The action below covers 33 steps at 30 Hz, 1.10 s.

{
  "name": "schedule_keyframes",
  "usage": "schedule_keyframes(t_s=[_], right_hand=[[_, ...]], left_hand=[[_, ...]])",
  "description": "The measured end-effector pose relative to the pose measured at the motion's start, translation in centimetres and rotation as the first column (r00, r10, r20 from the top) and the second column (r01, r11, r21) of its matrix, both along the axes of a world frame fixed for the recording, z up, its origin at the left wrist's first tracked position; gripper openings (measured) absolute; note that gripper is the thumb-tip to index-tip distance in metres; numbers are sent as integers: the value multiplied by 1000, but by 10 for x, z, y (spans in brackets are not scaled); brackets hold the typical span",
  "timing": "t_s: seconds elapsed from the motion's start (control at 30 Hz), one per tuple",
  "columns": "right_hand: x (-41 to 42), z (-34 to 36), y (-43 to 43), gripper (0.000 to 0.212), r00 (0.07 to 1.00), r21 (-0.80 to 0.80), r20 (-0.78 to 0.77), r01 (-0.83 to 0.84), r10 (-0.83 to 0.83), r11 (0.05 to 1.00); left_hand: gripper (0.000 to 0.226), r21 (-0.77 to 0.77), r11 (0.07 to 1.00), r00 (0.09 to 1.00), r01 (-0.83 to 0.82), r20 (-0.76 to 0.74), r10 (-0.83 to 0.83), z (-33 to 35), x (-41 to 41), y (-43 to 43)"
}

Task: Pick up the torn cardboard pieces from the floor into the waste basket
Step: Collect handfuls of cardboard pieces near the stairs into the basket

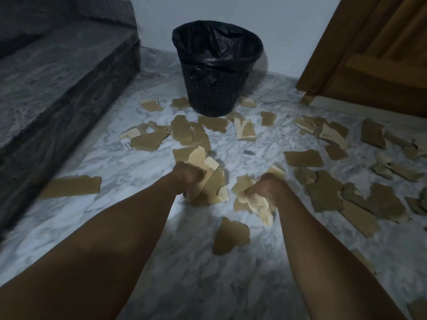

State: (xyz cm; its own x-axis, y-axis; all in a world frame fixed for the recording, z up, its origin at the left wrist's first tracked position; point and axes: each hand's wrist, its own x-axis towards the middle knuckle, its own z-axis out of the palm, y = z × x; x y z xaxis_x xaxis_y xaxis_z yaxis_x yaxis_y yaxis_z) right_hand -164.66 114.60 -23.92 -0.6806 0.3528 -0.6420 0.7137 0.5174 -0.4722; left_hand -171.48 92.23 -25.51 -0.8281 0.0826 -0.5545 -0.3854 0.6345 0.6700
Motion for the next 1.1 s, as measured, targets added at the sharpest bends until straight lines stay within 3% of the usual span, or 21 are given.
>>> schedule_keyframes(t_s=[0.03, 0.1, 0.2, 0.23, 0.37, 0.47, 0.6, 0.77, 0.87, 1.03, 1.1], right_hand=[[4, 9, -5, 81, 986, 15, 98, -139, 137, 990], [13, 17, -22, 82, 882, 98, 264, -427, 390, 899], [32, -6, -51, 51, 800, 202, 304, -585, 517, 786], [39, -18, -61, 47, 818, 222, 277, -566, 505, 794], [57, -45, -87, 33, 885, 300, 118, -464, 450, 834], [56, -45, -90, 29, 887, 292, 93, -458, 452, 840], [56, -42, -92, 42, 903, 285, 45, -421, 427, 861], [56, -47, -91, 45, 914, 202, -9, -397, 407, 895], [55, -47, -94, 49, 910, 161, -37, -402, 413, 901], [40, -40, -81, 54, 937, 24, -38, -347, 348, 938], [29, -24, -60, 67, 961, 27, 12, -277, 276, 961]], left_hand=[[11, 10, 1000, 999, -14, 45, 14, 1, 6, 2], [38, -117, 990, 993, -83, -96, 72, -8, 15, 8], [51, -305, 947, 991, -97, -121, 63, -16, 23, 13], [52, -258, 955, 985, -148, -120, 120, -17, 22, 15], [57, -189, 980, 994, -67, -100, 49, -14, 17, 18], [59, -154, 988, 995, -28, -97, 13, -14, 18, 21], [21, -48, 998, 998, -45, 42, 47, -14, 24, 21], [41, 119, 989, 988, -86, 140, 69, -7, 30, 11], [30, 134, 983, 987, -123, 117, 108, -11, 31, 1], [45, 86, 977, 981, -196, 27, 194, -10, 26, -16], [50, 43, 972, 972, -232, -9, 233, -10, 21, -27]])
